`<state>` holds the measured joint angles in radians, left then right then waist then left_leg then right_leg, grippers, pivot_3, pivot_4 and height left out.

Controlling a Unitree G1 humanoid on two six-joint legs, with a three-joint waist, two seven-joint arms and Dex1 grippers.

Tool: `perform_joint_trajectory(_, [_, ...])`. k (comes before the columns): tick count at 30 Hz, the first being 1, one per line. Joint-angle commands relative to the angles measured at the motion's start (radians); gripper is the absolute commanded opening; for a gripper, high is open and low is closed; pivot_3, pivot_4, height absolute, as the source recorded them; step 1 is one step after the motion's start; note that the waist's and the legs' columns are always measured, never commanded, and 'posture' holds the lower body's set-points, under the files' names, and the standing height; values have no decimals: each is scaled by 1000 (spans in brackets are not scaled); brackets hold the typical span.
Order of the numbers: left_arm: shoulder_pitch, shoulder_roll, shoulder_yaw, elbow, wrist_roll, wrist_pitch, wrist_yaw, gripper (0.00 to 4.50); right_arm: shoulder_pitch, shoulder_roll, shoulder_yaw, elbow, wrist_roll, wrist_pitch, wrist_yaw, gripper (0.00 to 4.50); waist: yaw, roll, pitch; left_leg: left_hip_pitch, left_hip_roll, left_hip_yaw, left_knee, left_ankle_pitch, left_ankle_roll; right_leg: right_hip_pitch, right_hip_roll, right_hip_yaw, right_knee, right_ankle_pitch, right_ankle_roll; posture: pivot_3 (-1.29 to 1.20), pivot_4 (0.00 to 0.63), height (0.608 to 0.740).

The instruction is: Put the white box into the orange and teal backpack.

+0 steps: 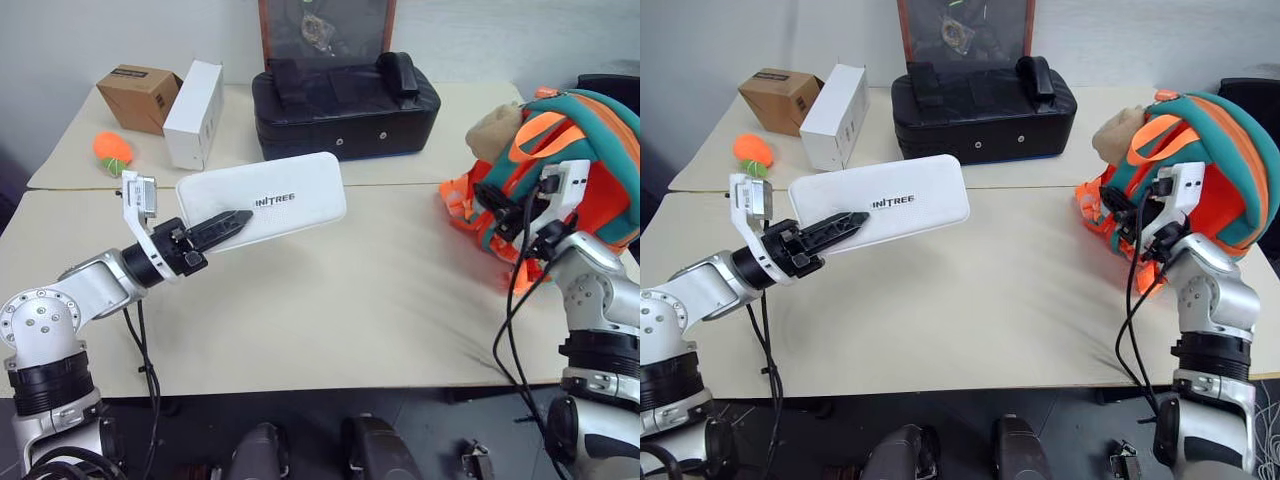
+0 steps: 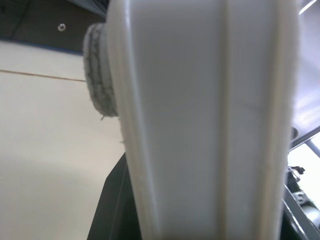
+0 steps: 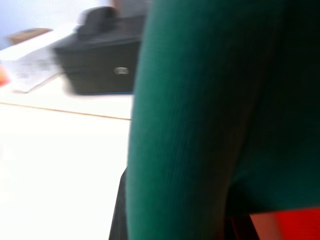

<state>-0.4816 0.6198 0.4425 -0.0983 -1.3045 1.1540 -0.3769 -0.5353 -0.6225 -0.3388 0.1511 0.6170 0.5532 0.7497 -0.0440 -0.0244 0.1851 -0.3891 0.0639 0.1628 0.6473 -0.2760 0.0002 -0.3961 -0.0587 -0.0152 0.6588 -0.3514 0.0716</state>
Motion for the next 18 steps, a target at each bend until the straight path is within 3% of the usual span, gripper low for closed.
perform_joint_trajectory(1, [-76, 22, -1, 9, 9, -35, -20, 1361, 41, -101, 0, -242, 210, 175, 194, 13, 2, 1, 1, 0, 0, 0, 0, 0, 0, 0, 0, 0, 0, 0, 0, 0, 150, 740])
perform_joint_trajectory(5, [-160, 42, -30, 48, 34, -30, -28, 1361, 95, -244, 4, -380, 363, 322, 357, 13, 9, 0, 1, -1, 1, -1, -1, -1, -1, -1, 1, 0, -1, 0, 0, 0, 150, 740])
perform_joint_trajectory(13, [-249, 67, -62, 69, 73, -37, -132, 1361, 83, -464, 1, -449, 572, 513, 616, 13, 14, -2, 3, -1, 1, 0, 0, -1, 0, -1, 0, 0, -2, 0, 0, 0, 150, 740])
perform_joint_trajectory(18, [-259, 85, -55, 30, 27, -24, -242, 1361, 185, -560, 33, -472, 510, 486, 762, 13, 17, -3, 4, -2, 1, -2, -1, -2, 1, -1, 0, -2, -5, 0, 0, 0, 150, 740])
